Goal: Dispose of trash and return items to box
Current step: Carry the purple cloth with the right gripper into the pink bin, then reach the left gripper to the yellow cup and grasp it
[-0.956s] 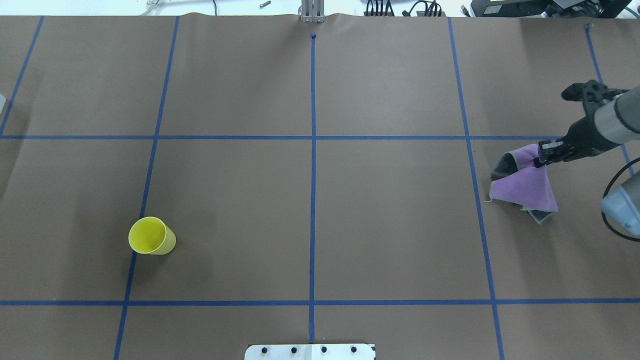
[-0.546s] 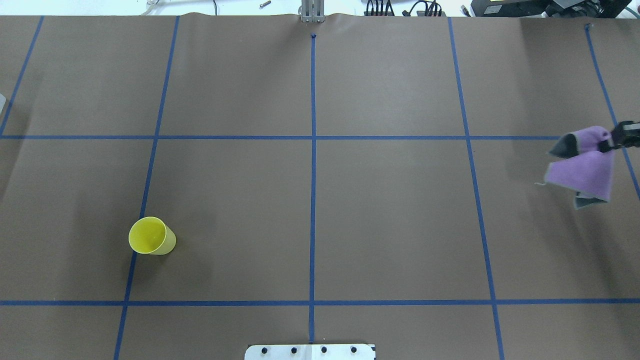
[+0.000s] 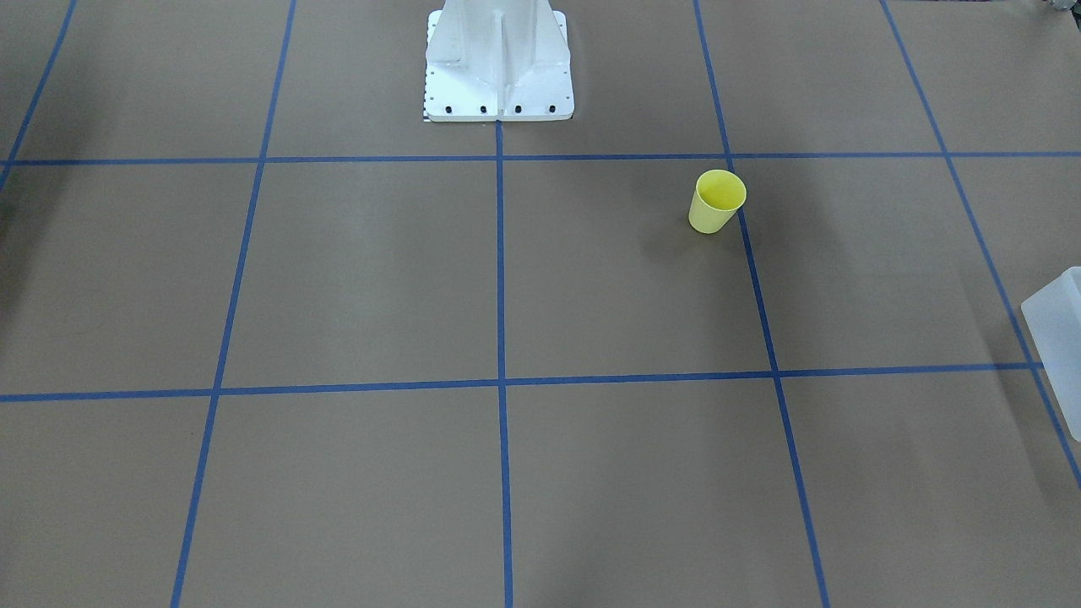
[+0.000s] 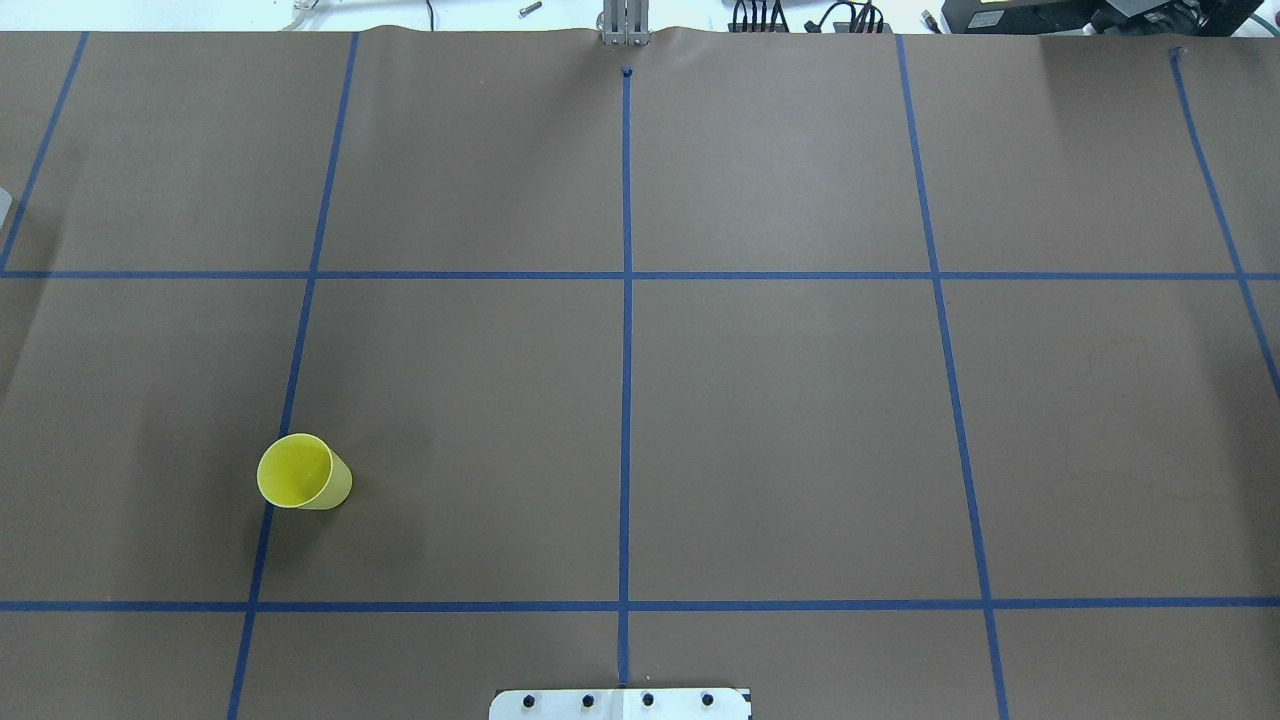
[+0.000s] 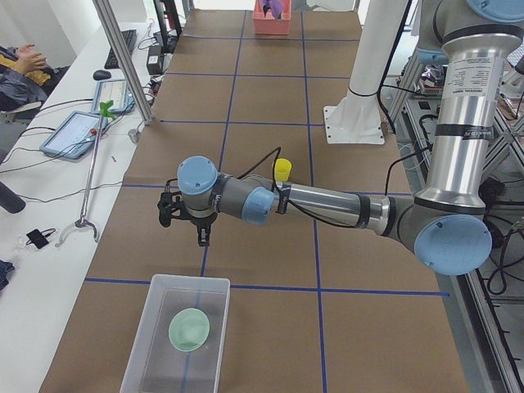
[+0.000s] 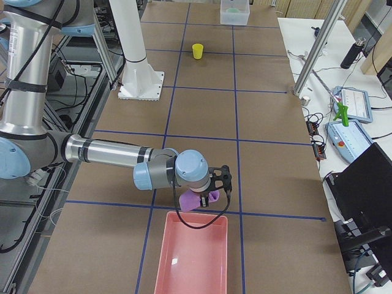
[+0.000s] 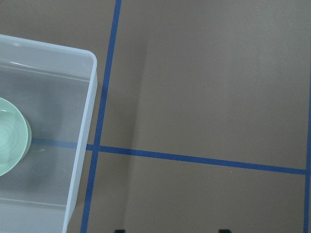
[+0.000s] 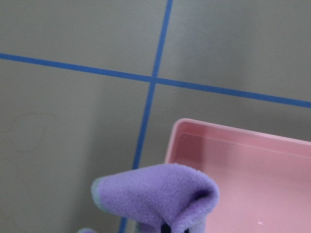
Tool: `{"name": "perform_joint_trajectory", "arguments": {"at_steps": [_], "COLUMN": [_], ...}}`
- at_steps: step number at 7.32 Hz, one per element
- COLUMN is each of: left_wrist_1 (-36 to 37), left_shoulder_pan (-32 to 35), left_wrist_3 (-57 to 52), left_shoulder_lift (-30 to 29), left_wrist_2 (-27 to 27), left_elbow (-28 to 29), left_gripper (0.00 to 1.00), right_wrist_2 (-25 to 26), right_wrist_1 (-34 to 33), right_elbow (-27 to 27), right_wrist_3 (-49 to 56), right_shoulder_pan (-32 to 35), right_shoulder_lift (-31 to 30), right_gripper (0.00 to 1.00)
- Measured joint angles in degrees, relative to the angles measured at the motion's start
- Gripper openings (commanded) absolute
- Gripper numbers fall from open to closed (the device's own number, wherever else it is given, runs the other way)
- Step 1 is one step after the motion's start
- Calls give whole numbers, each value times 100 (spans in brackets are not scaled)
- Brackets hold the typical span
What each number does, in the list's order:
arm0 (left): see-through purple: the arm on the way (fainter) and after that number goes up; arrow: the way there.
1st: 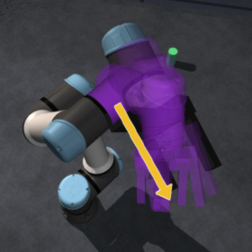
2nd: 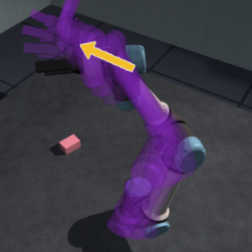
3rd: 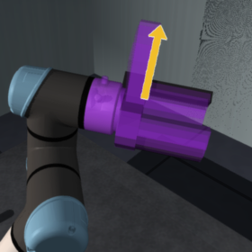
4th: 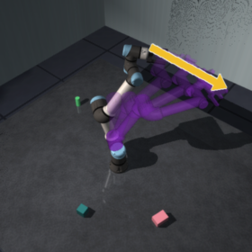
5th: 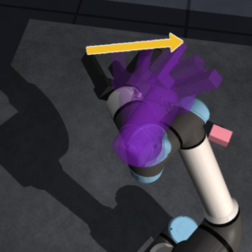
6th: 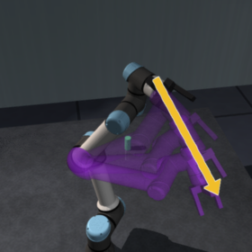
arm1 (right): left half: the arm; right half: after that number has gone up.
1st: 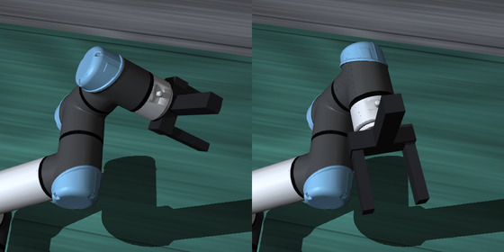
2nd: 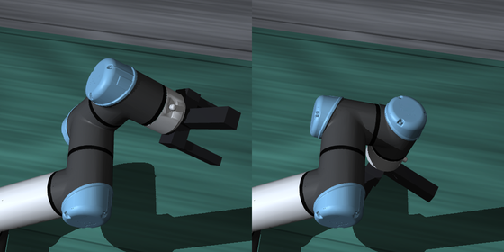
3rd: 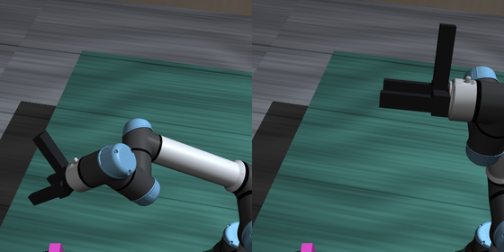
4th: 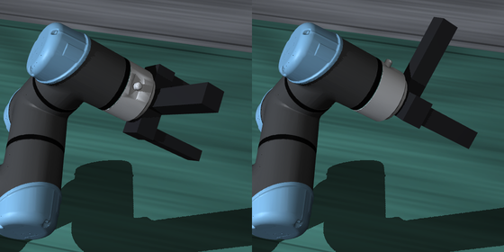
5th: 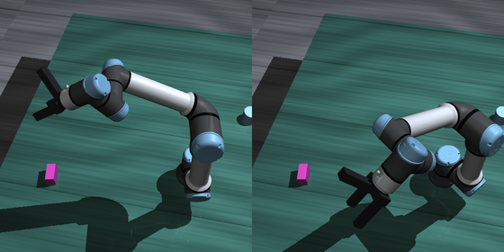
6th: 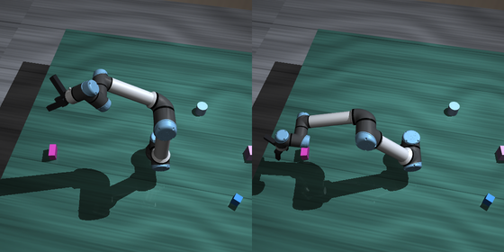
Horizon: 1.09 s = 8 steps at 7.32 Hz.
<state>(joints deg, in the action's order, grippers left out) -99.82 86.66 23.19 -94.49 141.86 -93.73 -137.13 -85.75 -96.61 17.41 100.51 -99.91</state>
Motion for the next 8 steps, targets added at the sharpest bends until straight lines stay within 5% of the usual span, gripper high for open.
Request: {"name": "perform_joint_trajectory", "arguments": {"at_steps": [4,5,6,8], "left_wrist_1": [-18,-29,-38,-52], "left_shoulder_pan": [-102,-365,-695,-1727], "left_wrist_3": [239,843,1517,2853], "left_shoulder_lift": [11,0,34,191], "left_wrist_2": [36,21,4,-507], "left_elbow": [-125,-430,-806,-1684], "left_gripper": [72,73,75,75], "right_wrist_2": [504,517,522,490], "right_wrist_1": [-694,-541,-307,12], "right_elbow": [1466,1672,1869,2142], "right_wrist_3": [1650,1729,1751,1711], "right_shoulder_pan": [614,623,625,628], "right_shoulder_lift": [892,859,814,780], "right_gripper": [0,28,99,100]}}
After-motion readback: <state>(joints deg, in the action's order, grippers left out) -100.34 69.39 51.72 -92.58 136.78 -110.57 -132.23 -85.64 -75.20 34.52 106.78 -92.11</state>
